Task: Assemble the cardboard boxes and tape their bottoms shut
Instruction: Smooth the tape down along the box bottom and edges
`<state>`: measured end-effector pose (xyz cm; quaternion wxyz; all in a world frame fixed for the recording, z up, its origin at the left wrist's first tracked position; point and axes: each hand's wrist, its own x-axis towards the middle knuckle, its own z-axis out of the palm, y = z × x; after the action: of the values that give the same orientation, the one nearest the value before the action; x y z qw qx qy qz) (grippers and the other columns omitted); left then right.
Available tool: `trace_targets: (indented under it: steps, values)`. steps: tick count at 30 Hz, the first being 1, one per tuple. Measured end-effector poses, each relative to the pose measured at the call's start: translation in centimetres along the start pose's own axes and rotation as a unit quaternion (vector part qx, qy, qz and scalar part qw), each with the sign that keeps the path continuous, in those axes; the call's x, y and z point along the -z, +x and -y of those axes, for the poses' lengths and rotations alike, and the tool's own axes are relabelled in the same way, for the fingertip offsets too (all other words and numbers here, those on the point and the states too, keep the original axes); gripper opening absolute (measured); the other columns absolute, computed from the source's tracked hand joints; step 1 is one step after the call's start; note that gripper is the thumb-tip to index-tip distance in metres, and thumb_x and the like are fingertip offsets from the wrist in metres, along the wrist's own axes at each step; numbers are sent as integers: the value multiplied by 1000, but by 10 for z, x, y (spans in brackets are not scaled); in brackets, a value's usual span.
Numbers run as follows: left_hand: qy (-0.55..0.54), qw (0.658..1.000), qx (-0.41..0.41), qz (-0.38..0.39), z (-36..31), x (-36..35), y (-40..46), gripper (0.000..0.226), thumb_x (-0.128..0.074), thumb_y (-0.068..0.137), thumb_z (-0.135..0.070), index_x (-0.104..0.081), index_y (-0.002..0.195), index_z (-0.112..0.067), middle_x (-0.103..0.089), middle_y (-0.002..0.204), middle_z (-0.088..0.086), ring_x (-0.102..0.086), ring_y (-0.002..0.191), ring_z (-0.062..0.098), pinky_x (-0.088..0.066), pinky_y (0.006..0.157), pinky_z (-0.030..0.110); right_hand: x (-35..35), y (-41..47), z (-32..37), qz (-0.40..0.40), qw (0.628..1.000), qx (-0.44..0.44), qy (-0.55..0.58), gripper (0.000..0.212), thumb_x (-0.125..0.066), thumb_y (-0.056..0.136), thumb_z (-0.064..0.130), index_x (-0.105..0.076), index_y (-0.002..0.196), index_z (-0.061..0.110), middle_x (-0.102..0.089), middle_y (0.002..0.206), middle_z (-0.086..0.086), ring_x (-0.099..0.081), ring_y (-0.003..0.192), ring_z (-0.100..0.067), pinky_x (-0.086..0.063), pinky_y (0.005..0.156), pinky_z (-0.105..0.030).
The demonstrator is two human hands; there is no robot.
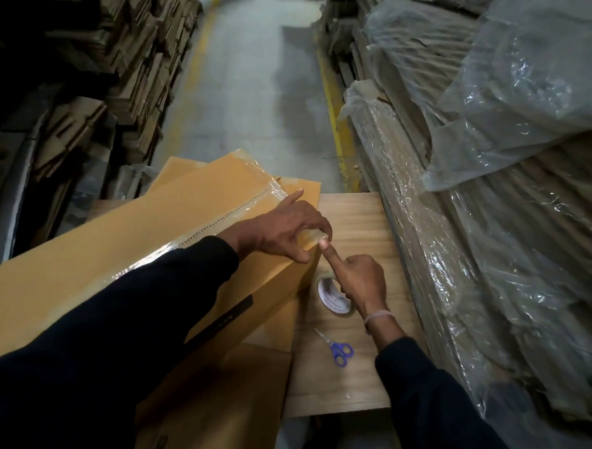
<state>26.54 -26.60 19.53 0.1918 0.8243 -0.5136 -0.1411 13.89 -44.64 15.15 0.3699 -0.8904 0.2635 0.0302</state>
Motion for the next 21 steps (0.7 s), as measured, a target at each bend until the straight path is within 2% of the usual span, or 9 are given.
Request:
trace_targets:
  steps: [4,8,9,11,13,15,17,19,21]
  values:
    - [10,998,32,44,-6,10,0,53,-64,72,-51,-62,123,-37,-61,123,-7,-45,133,16,10,127,55,-4,-10,7,-24,999,16,18,89,-48,74,100,-43,55,13,-46,51,-5,-47,53,-23,-36,54,-36]
    - [59,995,44,59,-10,11,-8,57,-72,76,-46,-59,130,-37,-57,141,-2,-28,152,28,13,124,63,-1,-21,-1,2,993,45,108,76,-60,85,84,-34,57,18,-34,54,1,-38,53,-15,-34,57,-36]
    - [90,993,57,56,-12,9,-11,61,-75,78,-44,-58,136,-37,-50,153,0,-20,157,32,13,123,66,1,-27,-6,28,987,39,155,70,-60,92,77,-39,58,19,-38,55,4,-41,54,-12,-37,59,-34]
    - [167,980,101,33,-21,7,-18,76,-80,80,-43,-52,150,-32,-29,169,10,-7,159,39,8,124,66,6,-36,-20,87,960,15,267,51,-55,105,58,-62,71,20,-61,67,8,-56,63,-5,-47,64,-25]
    - [215,967,115,-77,-43,0,-28,82,-86,79,-40,-53,151,-20,-29,167,20,-21,154,44,-21,124,64,10,-40,-37,125,936,25,328,34,-54,110,33,-70,87,15,-69,81,6,-61,75,-6,-47,70,-24]
    - [171,943,94,-268,-76,-21,-42,60,-90,79,-29,-67,130,-10,-57,142,18,-53,127,40,-52,98,53,15,-40,-50,142,928,40,343,27,-53,109,21,-68,90,10,-65,85,-1,-57,80,-12,-43,72,-30]
    - [41,908,144,-392,-115,-53,-57,35,-89,82,-29,-71,106,-11,-66,109,6,-61,92,25,-54,74,38,20,-39,-56,157,921,50,354,25,-53,109,19,-68,93,7,-64,89,-5,-55,85,-16,-42,74,-34]
    - [-96,873,273,-392,-145,-84,-67,31,-86,84,-43,-70,93,-18,-64,93,-5,-59,78,14,-51,68,34,22,-38,-59,175,916,68,355,28,-54,108,23,-69,98,1,-67,95,-7,-56,90,-18,-42,77,-34]
    - [-183,828,382,-366,-154,-110,-64,39,-81,84,-58,-68,99,-25,-68,98,-10,-65,84,11,-55,73,35,24,-35,-62,187,915,78,349,35,-58,104,31,-68,104,-3,-69,100,-10,-57,94,-20,-42,81,-36]
